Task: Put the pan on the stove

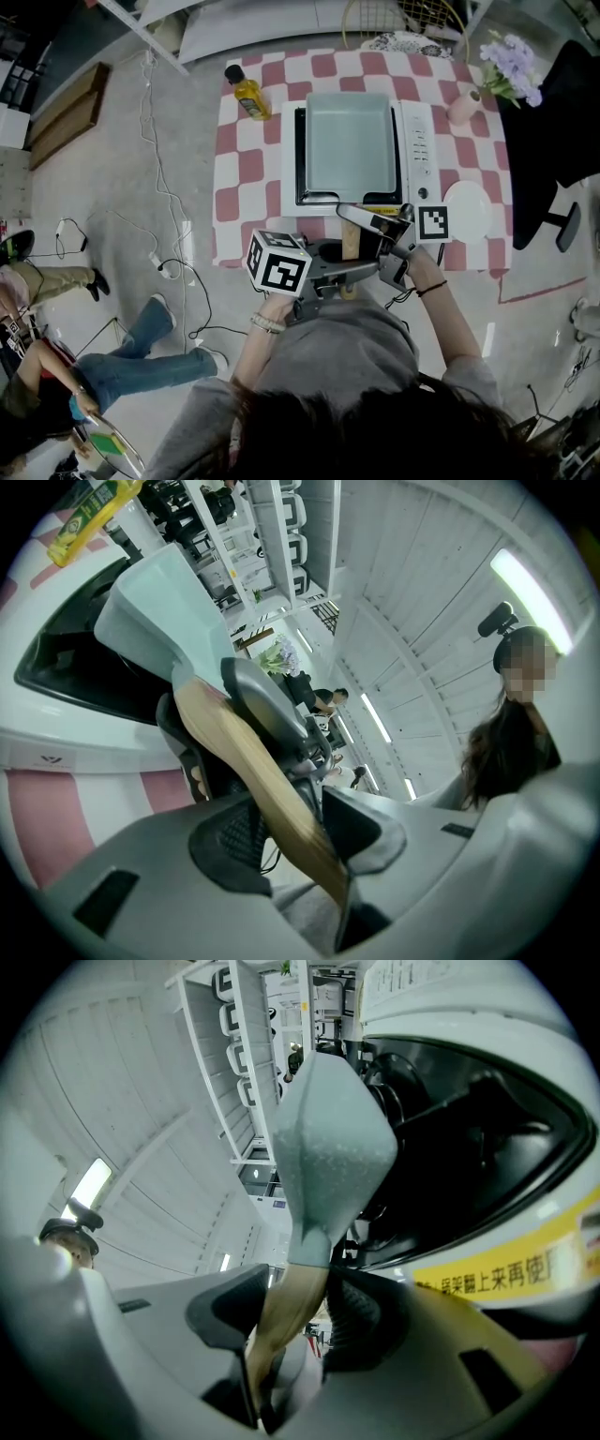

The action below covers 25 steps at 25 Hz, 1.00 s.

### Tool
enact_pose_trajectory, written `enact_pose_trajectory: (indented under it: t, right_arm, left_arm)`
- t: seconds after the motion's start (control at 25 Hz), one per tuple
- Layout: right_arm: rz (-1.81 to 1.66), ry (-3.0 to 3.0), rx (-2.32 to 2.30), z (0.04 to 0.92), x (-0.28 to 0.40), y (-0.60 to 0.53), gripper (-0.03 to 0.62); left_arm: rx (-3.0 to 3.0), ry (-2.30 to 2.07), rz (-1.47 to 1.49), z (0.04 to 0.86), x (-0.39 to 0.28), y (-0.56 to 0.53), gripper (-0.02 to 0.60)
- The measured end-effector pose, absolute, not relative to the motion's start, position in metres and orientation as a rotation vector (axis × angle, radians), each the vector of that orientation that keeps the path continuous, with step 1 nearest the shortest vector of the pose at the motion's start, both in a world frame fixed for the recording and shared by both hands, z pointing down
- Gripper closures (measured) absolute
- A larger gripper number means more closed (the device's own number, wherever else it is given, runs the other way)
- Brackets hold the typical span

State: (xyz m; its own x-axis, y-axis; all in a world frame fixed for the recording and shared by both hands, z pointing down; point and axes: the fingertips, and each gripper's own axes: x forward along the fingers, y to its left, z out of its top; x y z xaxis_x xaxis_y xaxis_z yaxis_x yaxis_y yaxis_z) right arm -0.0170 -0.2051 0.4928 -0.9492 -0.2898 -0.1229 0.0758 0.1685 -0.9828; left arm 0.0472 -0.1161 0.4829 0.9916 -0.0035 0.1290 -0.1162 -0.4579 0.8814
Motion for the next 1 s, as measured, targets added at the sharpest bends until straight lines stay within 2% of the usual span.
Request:
enact_pose_trajectory:
  t: [0.64,0.8,1.0]
  right_arm:
    - [-1.851,2.2,-0.189,0.492,-0.019,-0.203,0.393]
    - [-1.845,2.228,-0.206,0.492,-0.019,-0.204,0.356]
    - [-1.845,2.222,-0.235,0.492,-0.018,-0.205,0.322]
  left_arm:
    - [1.987,-0.103,0.008,0.481,0.046,-0.122,0.413]
    - [1.985,-0.135,0.004,0.481,0.042,-0.127,0.356]
    - [1.991,-0.161,0.0,0.482,0.037,-0.13,0.337]
